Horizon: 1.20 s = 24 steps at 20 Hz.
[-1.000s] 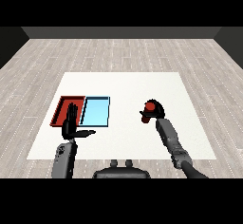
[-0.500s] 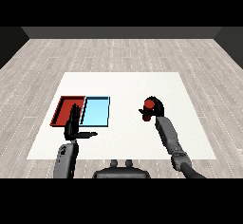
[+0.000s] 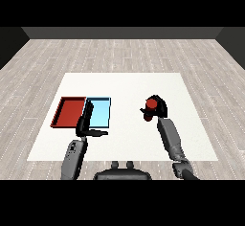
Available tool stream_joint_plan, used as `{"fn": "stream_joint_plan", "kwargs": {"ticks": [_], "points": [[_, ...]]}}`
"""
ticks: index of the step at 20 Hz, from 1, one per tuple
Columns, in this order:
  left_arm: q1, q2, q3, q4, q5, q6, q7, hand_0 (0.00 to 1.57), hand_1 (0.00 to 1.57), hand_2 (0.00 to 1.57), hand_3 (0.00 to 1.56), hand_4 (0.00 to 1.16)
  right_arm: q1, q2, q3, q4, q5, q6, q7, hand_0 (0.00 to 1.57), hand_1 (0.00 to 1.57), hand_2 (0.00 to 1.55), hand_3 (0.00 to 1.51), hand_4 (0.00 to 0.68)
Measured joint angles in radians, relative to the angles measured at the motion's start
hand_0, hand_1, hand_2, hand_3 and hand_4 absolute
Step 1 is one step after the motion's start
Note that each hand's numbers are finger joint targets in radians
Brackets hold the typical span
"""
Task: Pick the red can and put it in the red box
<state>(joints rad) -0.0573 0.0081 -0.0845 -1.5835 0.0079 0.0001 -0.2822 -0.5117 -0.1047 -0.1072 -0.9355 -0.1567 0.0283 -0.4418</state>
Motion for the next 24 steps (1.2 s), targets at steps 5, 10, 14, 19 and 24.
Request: {"fn": "stream_joint_plan", "kwargs": {"ticks": [5,10,14,19,24], "points": [[-0.058,-0.006,-0.101,0.044,0.028,0.058,0.033,0.00,0.00,0.00,0.00,0.00,0.049,0.064,0.090,-0.134,0.007,-0.098,0.054,1.42,1.42,1.44,1.42,0.652],[-0.103,-0.007,-0.174,0.064,0.055,0.123,0.058,0.00,0.00,0.00,0.00,0.00,0.069,0.092,0.237,-0.194,-0.027,-0.228,0.065,1.42,1.42,1.44,1.42,0.662],[-0.119,-0.008,-0.240,0.058,0.069,0.160,0.072,0.00,0.00,0.00,0.00,0.00,0.081,0.100,0.333,-0.248,-0.051,-0.302,0.076,1.41,1.41,1.42,1.40,0.635],[-0.156,-0.008,-0.324,0.109,0.082,0.237,0.062,0.00,0.00,0.00,0.00,0.00,0.086,0.103,0.402,-0.320,-0.048,-0.346,0.095,1.38,1.38,1.41,1.40,0.625],[-0.203,-0.006,-0.341,0.162,0.104,0.255,0.055,0.00,0.00,0.00,0.00,0.00,0.093,0.104,0.446,-0.358,-0.057,-0.363,0.099,1.40,1.40,1.42,1.40,0.618]]}}
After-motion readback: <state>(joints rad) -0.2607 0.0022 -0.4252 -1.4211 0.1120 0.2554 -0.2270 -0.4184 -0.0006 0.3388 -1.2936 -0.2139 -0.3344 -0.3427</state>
